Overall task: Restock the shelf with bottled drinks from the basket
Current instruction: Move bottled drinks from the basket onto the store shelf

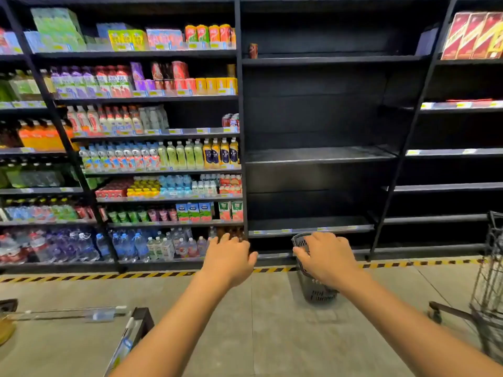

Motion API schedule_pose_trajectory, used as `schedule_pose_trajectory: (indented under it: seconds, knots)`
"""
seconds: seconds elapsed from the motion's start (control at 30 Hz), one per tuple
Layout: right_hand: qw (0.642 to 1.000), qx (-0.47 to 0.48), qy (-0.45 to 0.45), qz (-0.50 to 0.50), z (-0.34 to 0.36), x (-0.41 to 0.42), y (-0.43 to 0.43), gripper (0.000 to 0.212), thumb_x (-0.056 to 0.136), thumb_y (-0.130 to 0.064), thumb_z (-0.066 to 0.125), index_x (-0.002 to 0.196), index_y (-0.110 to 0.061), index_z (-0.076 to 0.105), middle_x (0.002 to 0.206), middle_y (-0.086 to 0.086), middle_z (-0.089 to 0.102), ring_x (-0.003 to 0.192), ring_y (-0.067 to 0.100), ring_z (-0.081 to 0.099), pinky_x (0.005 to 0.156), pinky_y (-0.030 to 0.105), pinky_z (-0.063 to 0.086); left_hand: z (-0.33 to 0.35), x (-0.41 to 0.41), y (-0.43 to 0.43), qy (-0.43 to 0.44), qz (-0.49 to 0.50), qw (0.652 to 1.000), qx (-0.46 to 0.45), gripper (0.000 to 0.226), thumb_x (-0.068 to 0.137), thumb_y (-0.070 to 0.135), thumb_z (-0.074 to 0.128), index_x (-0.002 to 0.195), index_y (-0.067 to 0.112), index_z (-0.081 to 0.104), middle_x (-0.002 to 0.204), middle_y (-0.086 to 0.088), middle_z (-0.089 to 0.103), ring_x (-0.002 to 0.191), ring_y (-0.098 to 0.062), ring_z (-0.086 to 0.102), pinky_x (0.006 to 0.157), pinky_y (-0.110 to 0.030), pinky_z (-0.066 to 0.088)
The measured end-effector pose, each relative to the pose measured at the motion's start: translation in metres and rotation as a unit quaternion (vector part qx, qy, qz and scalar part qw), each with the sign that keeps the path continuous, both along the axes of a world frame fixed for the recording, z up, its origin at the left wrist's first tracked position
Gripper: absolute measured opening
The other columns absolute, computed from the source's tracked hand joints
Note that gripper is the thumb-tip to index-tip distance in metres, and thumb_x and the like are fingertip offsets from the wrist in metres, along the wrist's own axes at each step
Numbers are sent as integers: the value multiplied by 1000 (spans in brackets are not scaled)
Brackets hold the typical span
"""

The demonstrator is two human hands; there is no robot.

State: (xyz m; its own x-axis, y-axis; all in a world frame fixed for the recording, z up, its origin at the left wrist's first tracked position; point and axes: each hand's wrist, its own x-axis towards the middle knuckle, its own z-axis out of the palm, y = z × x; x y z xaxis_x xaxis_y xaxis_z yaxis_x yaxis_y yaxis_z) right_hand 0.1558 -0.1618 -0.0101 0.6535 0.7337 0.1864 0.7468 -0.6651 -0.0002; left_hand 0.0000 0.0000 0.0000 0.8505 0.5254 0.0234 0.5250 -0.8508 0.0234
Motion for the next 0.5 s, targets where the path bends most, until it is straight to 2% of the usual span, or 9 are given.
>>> schedule_pose_trajectory:
  seconds: [0.07,0.17,0.23,0.33,0.5]
  knots:
    - [1000,-6,8,-7,-12,9,13,53,97,-56,28,118,-21,62,121,1,62,115,23,54,93,42,41,-12,10,15,3,-7,1000,4,47,100,49,29,123,19,58,129,-6,61,127,-28,45,108,-48,34]
    - [999,1,29,-26,-30,33,32,55,95,-58,27,114,-21,63,119,2,64,110,25,57,87,41,42,-29,37,46,8,-23,1000,-9,48,101,48,28,131,20,53,133,-6,59,127,-28,46,108,-47,33]
    - [998,1,40,-39,-42,58,47,57,94,-60,26,111,-21,63,115,2,65,107,26,58,85,41,44,-35,66,68,12,-37,999,-8,48,101,48,29,130,19,54,132,-6,59,126,-27,47,106,-47,34]
    - [997,-2,50,-55,-56,101,69,60,94,-62,27,115,-20,63,118,2,65,109,24,58,89,41,46,-45,120,101,12,-59,998,-8,48,101,48,29,127,19,57,132,-5,60,129,-27,46,108,-48,34]
    - [994,-8,72,-81,-81,199,121,52,97,-57,33,118,-21,63,122,1,64,114,23,57,89,39,43,-69,234,154,37,-87,995,-14,48,101,49,29,125,19,58,130,-7,60,128,-28,46,108,-47,34]
